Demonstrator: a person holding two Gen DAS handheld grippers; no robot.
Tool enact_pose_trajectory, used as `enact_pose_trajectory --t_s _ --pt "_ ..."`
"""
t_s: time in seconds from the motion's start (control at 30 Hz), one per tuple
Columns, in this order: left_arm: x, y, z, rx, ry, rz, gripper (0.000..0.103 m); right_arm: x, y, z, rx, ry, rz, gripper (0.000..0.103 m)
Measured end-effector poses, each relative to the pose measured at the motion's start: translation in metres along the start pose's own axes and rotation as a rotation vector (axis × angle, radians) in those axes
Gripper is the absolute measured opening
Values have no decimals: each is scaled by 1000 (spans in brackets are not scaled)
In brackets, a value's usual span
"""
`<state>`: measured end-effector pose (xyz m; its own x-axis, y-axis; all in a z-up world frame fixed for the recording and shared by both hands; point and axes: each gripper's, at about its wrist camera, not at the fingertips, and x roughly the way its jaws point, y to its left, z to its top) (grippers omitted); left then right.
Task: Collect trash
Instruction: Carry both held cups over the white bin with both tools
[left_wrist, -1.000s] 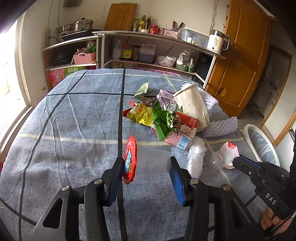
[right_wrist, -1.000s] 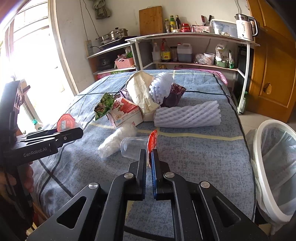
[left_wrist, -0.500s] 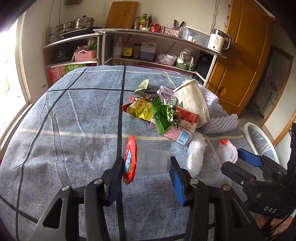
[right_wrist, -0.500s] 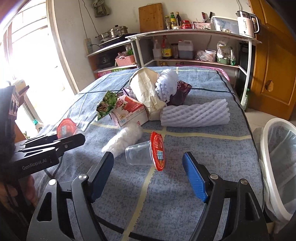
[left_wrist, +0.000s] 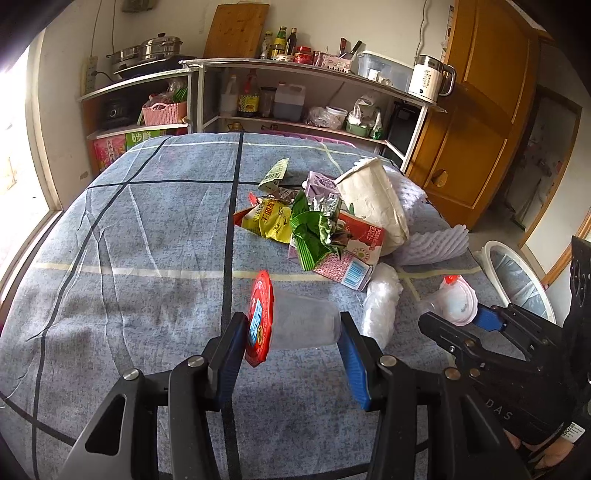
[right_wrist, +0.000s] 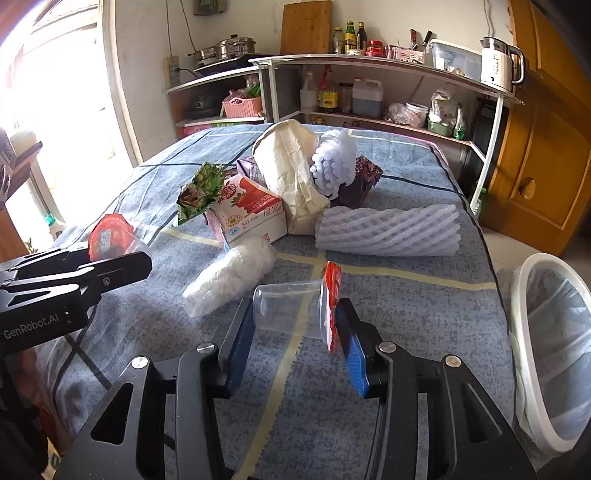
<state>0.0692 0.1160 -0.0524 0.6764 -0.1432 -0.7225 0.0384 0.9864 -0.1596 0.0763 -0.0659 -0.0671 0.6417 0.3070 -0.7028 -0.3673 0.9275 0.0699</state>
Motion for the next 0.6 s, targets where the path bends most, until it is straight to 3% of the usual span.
enact_pose_trajectory --t_s 0.33,0.6 --pt "-23 -54 15 105 -46 -66 49 -51 -31 3 63 -86 -9 46" --pt "-16 -130 33 220 -49 -183 49 -95 -102 -4 159 -128 -127 46"
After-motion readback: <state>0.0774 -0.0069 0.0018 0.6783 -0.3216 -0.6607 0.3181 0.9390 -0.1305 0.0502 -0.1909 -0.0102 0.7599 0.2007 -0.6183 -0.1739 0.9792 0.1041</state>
